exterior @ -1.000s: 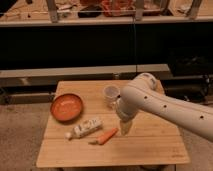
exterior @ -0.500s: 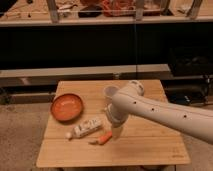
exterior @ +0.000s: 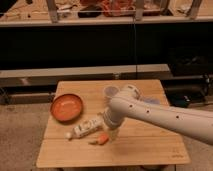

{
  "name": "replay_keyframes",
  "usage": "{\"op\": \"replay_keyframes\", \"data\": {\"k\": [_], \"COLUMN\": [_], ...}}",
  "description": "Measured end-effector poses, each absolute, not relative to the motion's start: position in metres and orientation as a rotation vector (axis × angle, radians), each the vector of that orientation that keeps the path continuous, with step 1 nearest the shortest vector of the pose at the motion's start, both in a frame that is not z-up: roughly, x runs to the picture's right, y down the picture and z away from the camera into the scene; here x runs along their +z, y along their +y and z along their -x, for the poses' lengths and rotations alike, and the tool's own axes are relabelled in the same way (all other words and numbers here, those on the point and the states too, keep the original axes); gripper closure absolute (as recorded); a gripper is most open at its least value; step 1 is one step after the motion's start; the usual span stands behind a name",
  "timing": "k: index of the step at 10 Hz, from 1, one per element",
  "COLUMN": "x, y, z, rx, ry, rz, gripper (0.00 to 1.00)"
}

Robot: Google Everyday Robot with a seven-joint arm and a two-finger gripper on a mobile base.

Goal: Place the bottle in the ceramic bowl

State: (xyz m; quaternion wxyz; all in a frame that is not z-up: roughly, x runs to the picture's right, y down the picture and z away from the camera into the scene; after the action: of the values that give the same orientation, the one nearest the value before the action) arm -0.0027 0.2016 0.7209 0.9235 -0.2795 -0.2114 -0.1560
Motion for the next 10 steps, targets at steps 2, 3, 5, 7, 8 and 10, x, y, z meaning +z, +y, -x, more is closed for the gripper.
{"op": "replay_keyframes", "data": {"k": [2,3,5,7,8,10], "x": [0.731,0.734,0.739,0.745,0.748,0.753], "y": [0.207,0.209,0.211,0.213,0.213,0.214], "z": [0.012,0.019,0.022,0.029,0.031,0.033], "rx": [-0.318,-0.318,-0.314,-0.318,-0.319,-0.316], "ry": [-0.443,-0.448,-0.453,-0.456,-0.456,-0.457], "rz": [0.574,0.575,0.574,0.576,0.575,0.575], "gripper": [0.2,0.2,0.2,0.2,0.2,0.2]}}
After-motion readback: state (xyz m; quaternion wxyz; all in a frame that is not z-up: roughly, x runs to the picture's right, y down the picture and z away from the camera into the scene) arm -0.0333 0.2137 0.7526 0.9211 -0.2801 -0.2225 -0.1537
